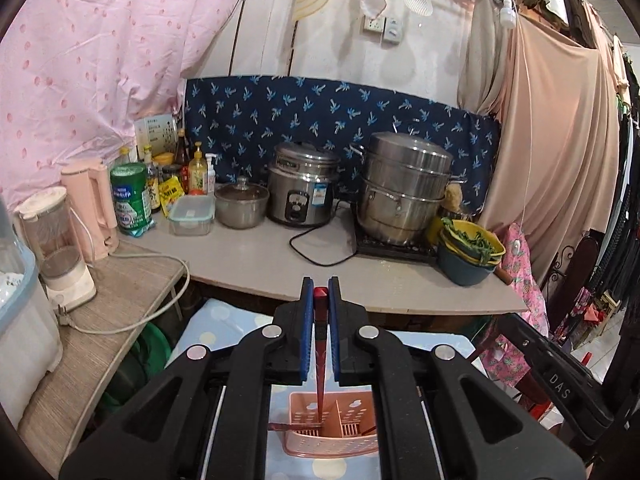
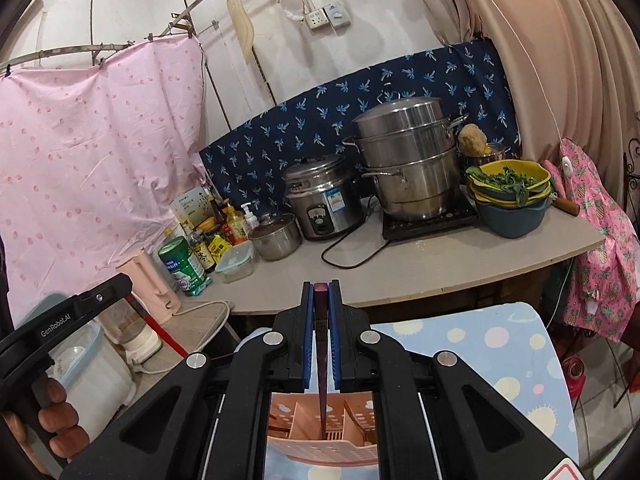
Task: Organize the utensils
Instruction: 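Open the left tool to drop the red chopstick into the holder, then bring both tools down over the remaining row of chopsticks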
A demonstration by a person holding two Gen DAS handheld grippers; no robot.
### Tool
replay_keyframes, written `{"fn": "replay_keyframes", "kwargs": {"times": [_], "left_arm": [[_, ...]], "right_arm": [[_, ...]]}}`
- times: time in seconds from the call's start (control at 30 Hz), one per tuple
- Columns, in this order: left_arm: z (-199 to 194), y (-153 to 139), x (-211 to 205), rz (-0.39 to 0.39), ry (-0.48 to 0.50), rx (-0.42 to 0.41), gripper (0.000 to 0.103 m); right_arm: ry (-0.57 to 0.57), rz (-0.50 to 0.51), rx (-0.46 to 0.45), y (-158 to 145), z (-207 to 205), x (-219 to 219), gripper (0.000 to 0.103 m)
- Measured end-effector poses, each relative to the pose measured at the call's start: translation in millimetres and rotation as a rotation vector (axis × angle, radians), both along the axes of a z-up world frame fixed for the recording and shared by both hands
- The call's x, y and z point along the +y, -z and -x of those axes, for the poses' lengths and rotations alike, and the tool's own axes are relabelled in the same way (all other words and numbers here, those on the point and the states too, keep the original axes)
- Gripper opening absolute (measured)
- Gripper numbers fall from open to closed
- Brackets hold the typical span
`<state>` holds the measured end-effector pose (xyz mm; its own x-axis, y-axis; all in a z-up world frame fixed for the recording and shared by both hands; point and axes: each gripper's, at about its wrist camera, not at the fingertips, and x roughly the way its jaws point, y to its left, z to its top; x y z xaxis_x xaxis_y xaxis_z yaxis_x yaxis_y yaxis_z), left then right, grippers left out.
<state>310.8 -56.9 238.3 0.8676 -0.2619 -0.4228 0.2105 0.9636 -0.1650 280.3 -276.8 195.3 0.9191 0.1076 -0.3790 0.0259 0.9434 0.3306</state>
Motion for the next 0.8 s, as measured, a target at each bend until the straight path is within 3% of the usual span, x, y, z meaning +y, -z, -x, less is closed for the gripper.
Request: {"fn": "replay_keyframes", "kwargs": {"times": [0.27,0.33,0.47,0.63,0.8], "left_arm": [[-8,25,3,0.032,0.000,0.054,0.009],[-4,26,3,0.023,-0.007,0.053,0.022],[9,22,-1,-0.026,-0.029,0.030,0.034],[30,23,-4,-0.084,-0.036,0.038,0.037],[57,33,-2,-0.131,-0.026,0.065,0.037]], "right_arm": [[0.009,0.016,0.051,27,-6,3,0.011],[0.018,0.019,0.048,27,-3,3,0.021],[0.016,0.024,0.032,19,8,5,0.025],[-0.001,0.047,0.014,10,31,14,0.037],[-0.015,0.071,0.016,10,63,25,0.041]]}}
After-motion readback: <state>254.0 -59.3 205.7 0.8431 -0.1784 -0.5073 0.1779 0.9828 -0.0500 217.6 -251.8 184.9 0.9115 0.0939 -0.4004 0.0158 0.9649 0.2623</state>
